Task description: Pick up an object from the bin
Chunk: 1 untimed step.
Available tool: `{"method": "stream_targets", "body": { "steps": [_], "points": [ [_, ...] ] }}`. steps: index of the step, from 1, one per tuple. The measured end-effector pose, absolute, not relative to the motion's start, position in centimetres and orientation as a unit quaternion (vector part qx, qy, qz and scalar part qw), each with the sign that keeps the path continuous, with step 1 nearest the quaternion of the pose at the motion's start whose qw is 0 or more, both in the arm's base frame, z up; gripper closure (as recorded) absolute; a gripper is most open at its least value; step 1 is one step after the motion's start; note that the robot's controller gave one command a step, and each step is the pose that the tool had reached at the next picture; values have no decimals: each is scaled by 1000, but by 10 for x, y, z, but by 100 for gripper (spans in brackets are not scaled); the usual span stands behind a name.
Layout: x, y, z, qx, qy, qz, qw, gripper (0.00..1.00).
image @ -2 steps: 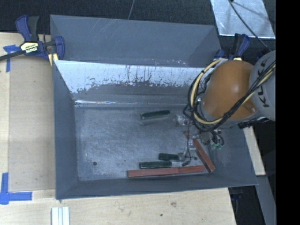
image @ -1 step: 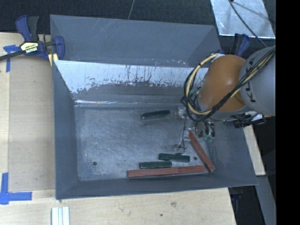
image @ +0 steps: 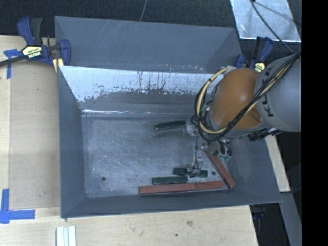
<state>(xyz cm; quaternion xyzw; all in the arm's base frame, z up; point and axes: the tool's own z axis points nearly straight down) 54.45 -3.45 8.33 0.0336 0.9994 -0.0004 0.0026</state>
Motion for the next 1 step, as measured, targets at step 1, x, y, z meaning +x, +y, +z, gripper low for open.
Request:
{"method": "stream_targets", "body": {
  "steps": [1],
  "points": [
    [553, -6, 98, 20, 1000, 0, 1, 0]
  ]
}}
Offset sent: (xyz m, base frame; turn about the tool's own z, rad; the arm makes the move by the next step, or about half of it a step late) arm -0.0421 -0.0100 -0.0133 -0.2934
